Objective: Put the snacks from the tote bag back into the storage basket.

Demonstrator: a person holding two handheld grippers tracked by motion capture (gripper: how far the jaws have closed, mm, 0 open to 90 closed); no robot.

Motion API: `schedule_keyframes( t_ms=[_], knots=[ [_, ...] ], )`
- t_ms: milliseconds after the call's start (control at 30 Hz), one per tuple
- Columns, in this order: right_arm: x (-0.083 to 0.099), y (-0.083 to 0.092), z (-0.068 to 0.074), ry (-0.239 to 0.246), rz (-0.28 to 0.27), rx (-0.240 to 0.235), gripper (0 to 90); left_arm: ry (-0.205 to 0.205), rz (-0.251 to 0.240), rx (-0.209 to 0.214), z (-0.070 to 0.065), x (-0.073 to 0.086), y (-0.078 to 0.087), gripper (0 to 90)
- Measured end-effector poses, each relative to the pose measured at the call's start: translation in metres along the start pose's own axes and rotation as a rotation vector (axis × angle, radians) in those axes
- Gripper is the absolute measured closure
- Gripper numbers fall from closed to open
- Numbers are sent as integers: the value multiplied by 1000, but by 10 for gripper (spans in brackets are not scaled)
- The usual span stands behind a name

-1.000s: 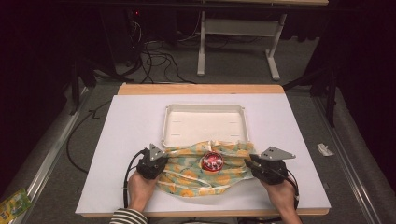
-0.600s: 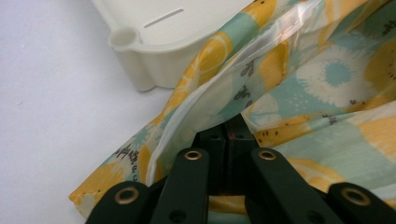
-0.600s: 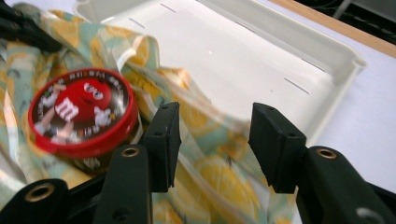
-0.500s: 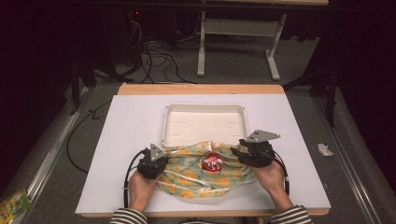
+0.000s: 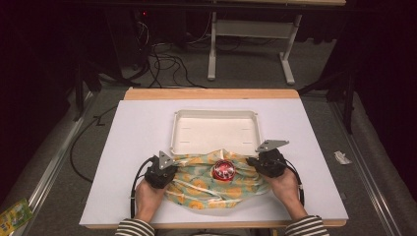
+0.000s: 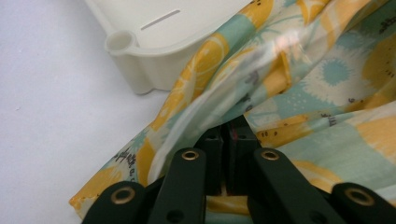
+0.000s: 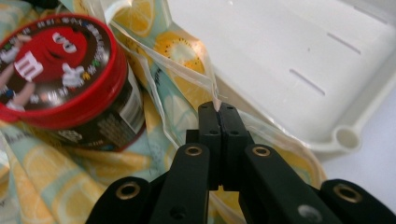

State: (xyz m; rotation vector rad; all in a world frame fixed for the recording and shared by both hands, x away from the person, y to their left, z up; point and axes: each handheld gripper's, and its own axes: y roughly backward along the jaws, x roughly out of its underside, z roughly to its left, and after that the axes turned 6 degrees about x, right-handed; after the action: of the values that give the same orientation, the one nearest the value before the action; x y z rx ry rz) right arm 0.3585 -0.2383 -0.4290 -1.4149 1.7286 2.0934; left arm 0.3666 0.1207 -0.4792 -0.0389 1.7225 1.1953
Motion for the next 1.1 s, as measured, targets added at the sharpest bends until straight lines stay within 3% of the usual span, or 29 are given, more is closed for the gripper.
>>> schedule_keyframes(
  t_ms=[467,533,567,700,900,1100],
  knots=[
    [36,-12,-1,-81,56,-21,900,10,-9,9,3,-3,-3,860],
    [39,-12,0,-74,62,-22,900,16,-10,19,2,-3,-3,832],
    [39,-12,3,-91,64,-18,900,15,-8,26,1,-3,-2,803],
    [40,-13,7,-54,68,6,900,-6,-18,23,-12,-5,5,684],
    [40,-14,9,-60,70,11,900,30,-33,87,-25,-9,18,572],
    [40,-14,10,-63,69,19,900,-22,-10,124,-45,-17,21,509]
  ],
)
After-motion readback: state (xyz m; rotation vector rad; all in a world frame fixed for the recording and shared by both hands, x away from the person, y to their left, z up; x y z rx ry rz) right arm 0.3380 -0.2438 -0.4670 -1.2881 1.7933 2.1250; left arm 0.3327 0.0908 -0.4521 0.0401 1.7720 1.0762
